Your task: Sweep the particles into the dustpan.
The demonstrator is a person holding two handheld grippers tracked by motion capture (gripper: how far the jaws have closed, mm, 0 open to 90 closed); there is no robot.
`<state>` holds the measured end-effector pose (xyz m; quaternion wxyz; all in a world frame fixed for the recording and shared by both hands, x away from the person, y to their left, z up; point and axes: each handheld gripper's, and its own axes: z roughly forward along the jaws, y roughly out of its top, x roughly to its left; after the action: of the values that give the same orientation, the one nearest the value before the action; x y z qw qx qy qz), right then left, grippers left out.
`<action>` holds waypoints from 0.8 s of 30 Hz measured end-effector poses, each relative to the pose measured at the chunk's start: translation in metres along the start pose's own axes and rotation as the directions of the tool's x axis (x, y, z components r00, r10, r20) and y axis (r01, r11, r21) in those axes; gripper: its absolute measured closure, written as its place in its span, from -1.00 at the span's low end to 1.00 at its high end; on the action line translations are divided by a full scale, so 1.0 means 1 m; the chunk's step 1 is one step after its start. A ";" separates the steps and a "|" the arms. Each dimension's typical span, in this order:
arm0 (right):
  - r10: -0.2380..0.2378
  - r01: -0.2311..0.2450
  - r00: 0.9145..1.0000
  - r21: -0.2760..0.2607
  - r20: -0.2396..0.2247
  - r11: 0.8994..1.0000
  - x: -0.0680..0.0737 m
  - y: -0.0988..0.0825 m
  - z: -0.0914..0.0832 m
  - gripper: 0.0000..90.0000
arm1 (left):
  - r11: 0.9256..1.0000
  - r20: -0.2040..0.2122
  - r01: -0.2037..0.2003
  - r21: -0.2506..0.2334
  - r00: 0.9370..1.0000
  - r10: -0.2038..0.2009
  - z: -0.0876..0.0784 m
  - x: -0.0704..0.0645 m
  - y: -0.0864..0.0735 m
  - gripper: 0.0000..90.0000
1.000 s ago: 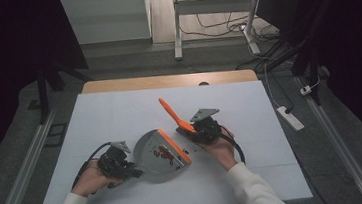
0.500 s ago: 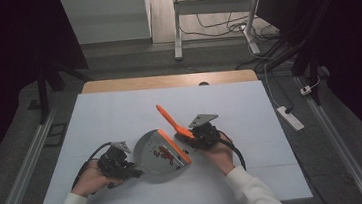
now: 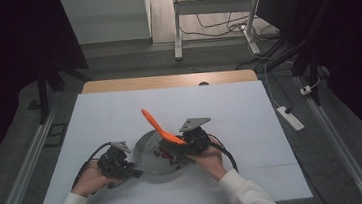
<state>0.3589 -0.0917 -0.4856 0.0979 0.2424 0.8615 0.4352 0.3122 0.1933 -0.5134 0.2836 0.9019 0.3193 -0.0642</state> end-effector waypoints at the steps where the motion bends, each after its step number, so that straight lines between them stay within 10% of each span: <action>1: -0.003 0.003 1.000 -0.014 0.004 1.000 0.000 0.002 -0.002 0.55 | 1.000 0.001 0.000 0.000 1.000 0.000 0.000 0.000 0.000 0.37; 8: 0.018 -0.013 0.996 -0.064 0.091 0.998 -0.017 0.006 -0.022 0.55 | 1.000 0.000 -0.002 0.004 1.000 0.002 0.000 0.000 0.000 0.37; 24: 0.050 -0.045 0.991 -0.046 0.127 0.998 -0.035 -0.003 -0.027 0.55 | 1.000 -0.009 -0.001 -0.018 1.000 0.000 0.000 -0.001 -0.001 0.37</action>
<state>0.3778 -0.1293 -0.4730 0.1479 0.2881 0.8380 0.4392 0.3113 0.1936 -0.5132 0.2902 0.8998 0.3208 -0.0574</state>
